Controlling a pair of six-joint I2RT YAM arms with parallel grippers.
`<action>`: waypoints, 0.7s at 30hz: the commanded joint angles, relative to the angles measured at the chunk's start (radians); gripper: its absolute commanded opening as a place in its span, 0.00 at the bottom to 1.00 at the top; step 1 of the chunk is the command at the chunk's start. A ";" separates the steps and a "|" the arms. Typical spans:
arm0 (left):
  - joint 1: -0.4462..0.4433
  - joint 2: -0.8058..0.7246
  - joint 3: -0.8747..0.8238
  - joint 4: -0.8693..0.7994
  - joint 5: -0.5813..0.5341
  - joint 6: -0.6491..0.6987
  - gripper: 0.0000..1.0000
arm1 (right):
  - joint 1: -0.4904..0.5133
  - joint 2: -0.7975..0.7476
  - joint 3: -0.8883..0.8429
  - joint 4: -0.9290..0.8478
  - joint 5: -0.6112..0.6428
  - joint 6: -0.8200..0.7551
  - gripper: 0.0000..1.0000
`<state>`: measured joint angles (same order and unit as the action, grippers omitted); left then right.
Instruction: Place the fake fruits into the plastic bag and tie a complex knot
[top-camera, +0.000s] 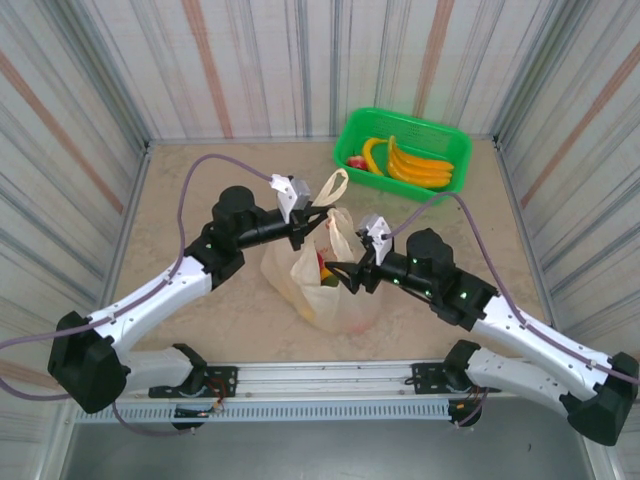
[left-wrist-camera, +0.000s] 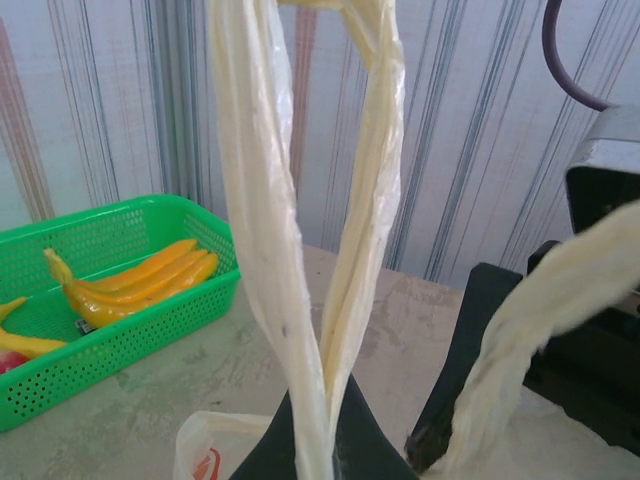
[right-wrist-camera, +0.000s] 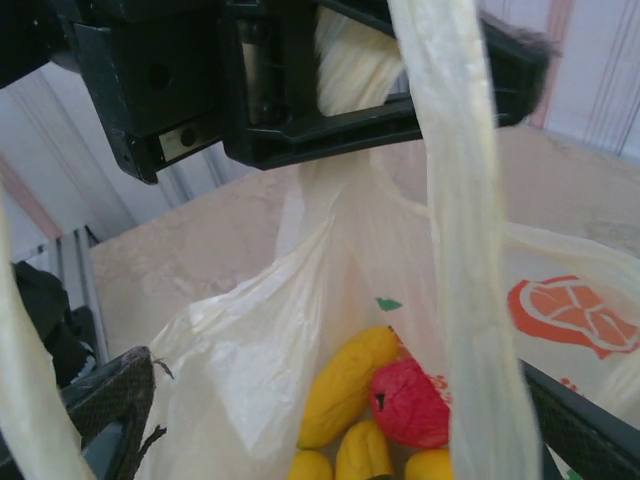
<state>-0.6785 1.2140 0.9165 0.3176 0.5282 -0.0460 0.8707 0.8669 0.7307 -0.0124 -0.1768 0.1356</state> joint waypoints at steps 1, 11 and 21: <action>-0.029 -0.017 0.027 -0.007 -0.045 0.013 0.00 | 0.046 0.046 0.008 0.089 0.080 0.002 0.81; -0.034 -0.060 0.001 -0.034 -0.085 0.044 0.00 | 0.006 0.041 0.009 0.142 0.098 -0.030 0.06; 0.086 -0.090 0.085 -0.299 0.091 -0.019 0.00 | -0.020 0.001 0.103 -0.042 0.073 -0.231 0.00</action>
<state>-0.6216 1.1320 0.9360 0.1303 0.5091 -0.0338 0.8650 0.8928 0.7773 0.0113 -0.0834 0.0097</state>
